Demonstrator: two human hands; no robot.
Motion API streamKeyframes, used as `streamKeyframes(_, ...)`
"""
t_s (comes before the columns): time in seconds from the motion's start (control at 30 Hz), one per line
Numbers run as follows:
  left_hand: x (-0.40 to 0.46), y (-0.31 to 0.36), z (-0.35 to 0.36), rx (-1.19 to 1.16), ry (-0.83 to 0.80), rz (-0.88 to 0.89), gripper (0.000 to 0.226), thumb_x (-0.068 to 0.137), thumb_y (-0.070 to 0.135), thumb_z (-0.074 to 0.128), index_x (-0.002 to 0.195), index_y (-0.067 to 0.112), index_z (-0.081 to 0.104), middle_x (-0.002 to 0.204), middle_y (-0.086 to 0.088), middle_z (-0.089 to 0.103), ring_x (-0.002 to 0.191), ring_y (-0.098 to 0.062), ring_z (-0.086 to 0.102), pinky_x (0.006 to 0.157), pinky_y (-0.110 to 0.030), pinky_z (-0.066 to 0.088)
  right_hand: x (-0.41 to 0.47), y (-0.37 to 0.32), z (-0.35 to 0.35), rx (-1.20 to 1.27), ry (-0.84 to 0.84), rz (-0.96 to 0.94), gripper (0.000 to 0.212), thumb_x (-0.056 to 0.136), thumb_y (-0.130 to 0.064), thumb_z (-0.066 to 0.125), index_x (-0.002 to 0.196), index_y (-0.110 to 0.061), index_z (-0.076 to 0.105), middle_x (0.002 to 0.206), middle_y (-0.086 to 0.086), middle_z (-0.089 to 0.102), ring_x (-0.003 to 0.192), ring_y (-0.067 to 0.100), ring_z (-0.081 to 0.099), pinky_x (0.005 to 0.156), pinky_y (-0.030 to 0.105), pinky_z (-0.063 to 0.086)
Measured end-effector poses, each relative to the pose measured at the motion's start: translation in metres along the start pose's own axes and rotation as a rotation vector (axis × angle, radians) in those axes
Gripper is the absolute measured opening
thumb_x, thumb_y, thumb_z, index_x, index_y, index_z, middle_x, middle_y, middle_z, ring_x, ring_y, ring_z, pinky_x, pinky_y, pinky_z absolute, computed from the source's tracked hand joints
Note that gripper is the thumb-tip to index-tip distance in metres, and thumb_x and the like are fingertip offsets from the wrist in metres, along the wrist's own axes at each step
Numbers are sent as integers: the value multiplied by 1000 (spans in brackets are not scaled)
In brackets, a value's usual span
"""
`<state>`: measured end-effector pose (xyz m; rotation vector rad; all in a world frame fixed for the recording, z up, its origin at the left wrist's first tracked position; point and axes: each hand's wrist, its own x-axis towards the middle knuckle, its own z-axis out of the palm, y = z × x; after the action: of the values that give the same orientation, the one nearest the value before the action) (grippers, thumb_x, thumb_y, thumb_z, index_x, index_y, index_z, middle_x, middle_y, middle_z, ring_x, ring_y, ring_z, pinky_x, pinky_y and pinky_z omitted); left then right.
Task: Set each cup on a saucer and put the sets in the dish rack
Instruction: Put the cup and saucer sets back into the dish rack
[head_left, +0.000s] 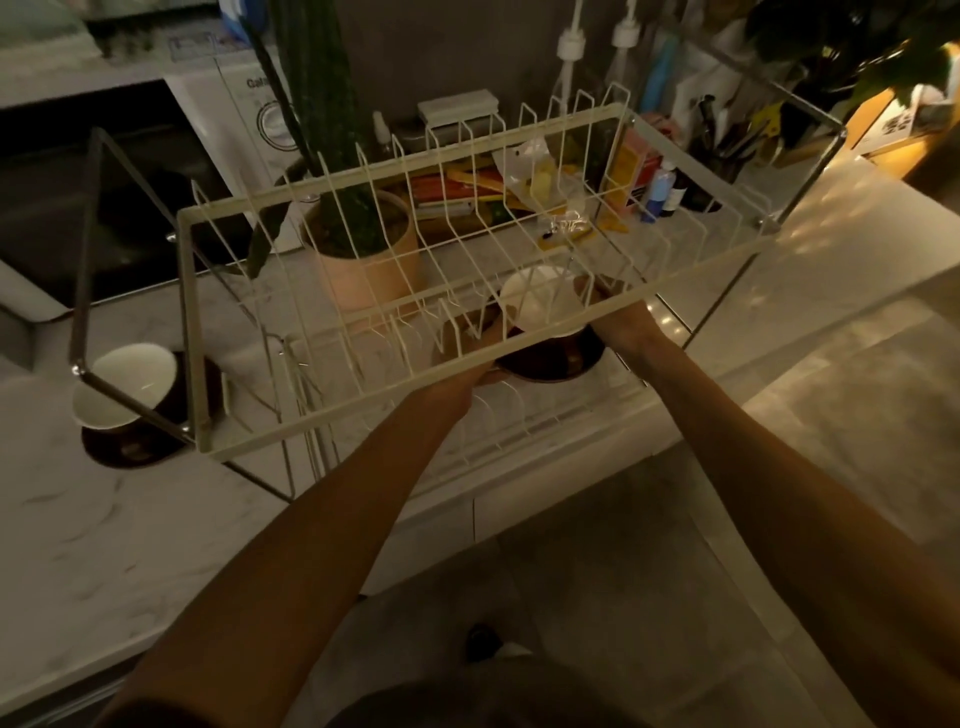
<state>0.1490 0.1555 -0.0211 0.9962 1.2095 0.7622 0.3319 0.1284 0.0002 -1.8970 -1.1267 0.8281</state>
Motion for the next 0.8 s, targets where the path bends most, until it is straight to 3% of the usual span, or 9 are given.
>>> streamKeyframes(0.13, 9, -12, 4, 23, -34, -119, 32, 91, 23, 62, 114, 1, 63, 117, -20, 65, 107, -32, 63, 95, -46, 52, 3, 0, -6, 10, -25, -41, 21, 99, -11, 48, 82, -19, 57, 86, 3, 60, 92, 26, 57, 87, 41, 46)
streamKeyframes(0.2, 10, -13, 8, 45, -36, -189, 32, 94, 22, 57, 116, -1, 61, 123, -22, 61, 111, -31, 59, 104, -47, 44, 4, 0, -7, 46, 9, -47, 28, 99, -8, 47, 74, -19, 54, 74, -3, 54, 76, 14, 53, 72, 27, 44)
streamKeyframes(0.27, 11, -10, 13, 36, -30, -167, 20, 92, 26, 60, 101, 9, 65, 114, -18, 66, 108, -31, 62, 102, -47, 46, 3, 0, -8, 83, 32, -41, 23, 100, -13, 46, 80, -12, 57, 71, -4, 52, 69, 9, 50, 68, 25, 41)
streamKeyframes(0.33, 10, -7, 16, 11, -35, -168, 12, 92, 24, 60, 89, 13, 62, 121, -21, 63, 113, -35, 60, 101, -49, 46, 3, 0, -8, 97, 37, -36, 20, 101, -16, 46, 94, -6, 62, 76, -1, 56, 76, 13, 53, 72, 30, 43)
streamKeyframes(0.4, 9, -7, 18, -2, -42, -155, 13, 92, 22, 60, 95, 10, 62, 125, -23, 60, 115, -36, 59, 101, -49, 47, 4, 0, -9, 74, 37, -38, 20, 102, -17, 45, 98, -6, 62, 81, 0, 59, 85, 17, 55, 77, 32, 45)
streamKeyframes(0.5, 5, -5, 17, -20, -41, -123, 32, 93, 21, 59, 118, 1, 58, 127, -22, 59, 115, -35, 59, 100, -48, 48, 3, -2, -8, 13, 28, -15, 29, 103, -21, 44, 104, 1, 63, 102, 17, 67, 98, 28, 61, 91, 43, 49)
streamKeyframes(0.57, 2, -3, 16, 28, -51, -120, 27, 92, 24, 59, 112, 5, 59, 124, -20, 61, 114, -33, 60, 100, -48, 48, 3, -4, -7, -2, 40, -20, 34, 103, -24, 45, 114, 3, 62, 115, 21, 66, 110, 32, 62, 100, 49, 48)
streamKeyframes(0.67, -2, 1, 13, 86, -68, -125, 21, 92, 29, 59, 104, 11, 58, 120, -15, 63, 113, -30, 61, 98, -47, 50, -1, -6, -4, -129, 42, -74, 35, 104, -21, 41, 119, 4, 60, 120, 25, 64, 114, 37, 60, 100, 52, 46)
streamKeyframes(0.8, -10, 11, 6, 158, -48, -24, 34, 90, 39, 59, 117, 18, 60, 116, -8, 64, 104, -24, 63, 85, -43, 57, -8, -2, 0, -247, 106, -103, 34, 103, -21, 40, 121, 0, 59, 123, 24, 62, 116, 41, 58, 99, 55, 45)
